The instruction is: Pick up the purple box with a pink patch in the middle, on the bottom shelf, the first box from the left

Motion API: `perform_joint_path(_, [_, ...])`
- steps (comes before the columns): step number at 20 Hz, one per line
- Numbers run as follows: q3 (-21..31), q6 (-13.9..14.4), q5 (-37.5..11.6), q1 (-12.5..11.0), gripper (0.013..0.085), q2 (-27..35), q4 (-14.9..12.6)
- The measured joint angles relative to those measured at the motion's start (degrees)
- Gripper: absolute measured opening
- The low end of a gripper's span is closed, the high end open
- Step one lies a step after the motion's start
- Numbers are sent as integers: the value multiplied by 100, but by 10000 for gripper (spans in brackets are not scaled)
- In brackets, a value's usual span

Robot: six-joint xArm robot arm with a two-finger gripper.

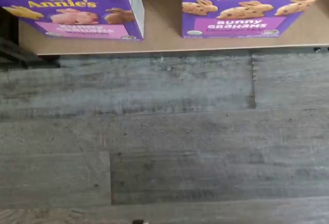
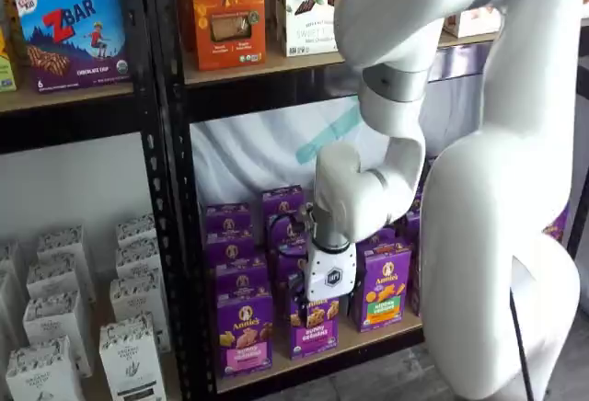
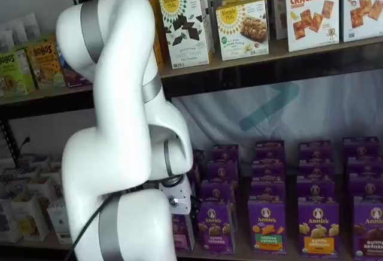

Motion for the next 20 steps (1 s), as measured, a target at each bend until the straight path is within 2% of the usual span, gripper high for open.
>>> perform_joint_path(2, [-113, -172, -94, 65, 850, 178, 236])
perform_joint_path(3, [-166, -404, -154, 130, 850, 256, 532])
perform_joint_path(4, [-257, -724, -196, 225, 850, 359, 944])
perform_joint_path(5, [-343, -801, -226, 269, 850, 449, 1069])
perform_joint_path(7, [-508, -682, -231, 291, 850, 596, 974])
perform_joint_path(8, [-655, -722, -227, 344, 850, 718, 1060])
perform_joint_path(10, [-909, -630, -220, 389, 850, 928, 1016])
perform_joint_path(11, [-1024, -515, -189, 390, 850, 1007, 902])
perform_joint_path(13, [-1297, -112, -68, 364, 850, 1192, 479])
perform_joint_path(14, [-1407, -33, -15, 364, 850, 1266, 400])
perform_joint_path(19, [-1918, -33, 179, 415, 850, 1634, 454])
perform_joint_path(20, [-2015, 42, 215, 409, 850, 1702, 374])
